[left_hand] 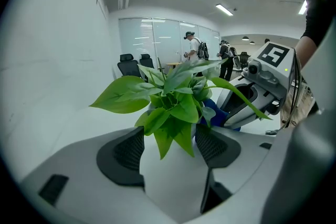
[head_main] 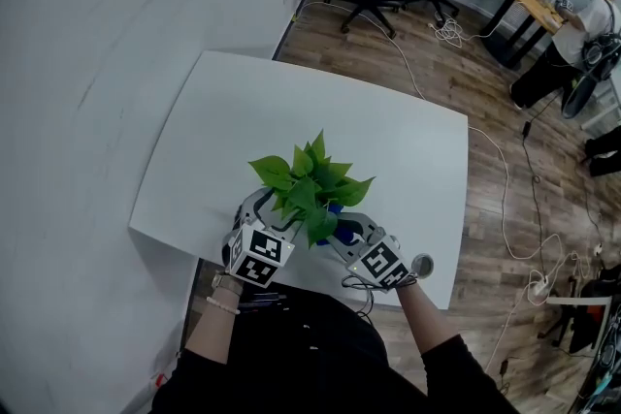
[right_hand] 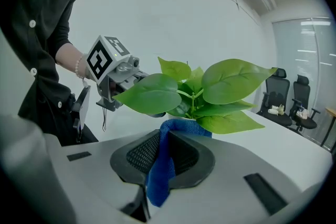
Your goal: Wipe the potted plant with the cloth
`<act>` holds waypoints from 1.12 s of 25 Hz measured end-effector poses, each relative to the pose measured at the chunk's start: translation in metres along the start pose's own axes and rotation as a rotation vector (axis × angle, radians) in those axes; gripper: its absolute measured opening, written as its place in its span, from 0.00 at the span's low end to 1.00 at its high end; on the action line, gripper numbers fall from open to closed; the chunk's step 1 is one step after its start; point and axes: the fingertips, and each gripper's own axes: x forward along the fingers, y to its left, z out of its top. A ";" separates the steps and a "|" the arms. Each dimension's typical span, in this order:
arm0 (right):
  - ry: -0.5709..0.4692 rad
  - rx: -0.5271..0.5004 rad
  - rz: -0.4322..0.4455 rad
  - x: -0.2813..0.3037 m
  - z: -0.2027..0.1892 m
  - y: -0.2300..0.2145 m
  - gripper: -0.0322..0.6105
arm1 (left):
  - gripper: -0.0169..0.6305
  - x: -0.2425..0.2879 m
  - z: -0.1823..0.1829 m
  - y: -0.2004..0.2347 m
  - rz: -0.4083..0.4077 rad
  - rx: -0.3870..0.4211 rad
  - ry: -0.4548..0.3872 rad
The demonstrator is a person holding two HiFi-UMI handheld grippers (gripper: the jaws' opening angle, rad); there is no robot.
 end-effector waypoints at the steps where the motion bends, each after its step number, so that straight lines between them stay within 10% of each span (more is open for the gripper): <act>1: 0.004 -0.002 0.001 -0.002 0.000 0.000 0.17 | 0.52 0.000 0.001 0.000 -0.001 -0.001 0.000; 18: 0.244 -0.309 -0.064 -0.059 0.003 -0.141 0.17 | 0.52 0.000 0.002 0.005 -0.007 0.011 0.006; 28: 0.360 -0.690 0.248 0.032 0.040 -0.134 0.17 | 0.52 0.002 0.000 0.007 -0.001 0.013 0.017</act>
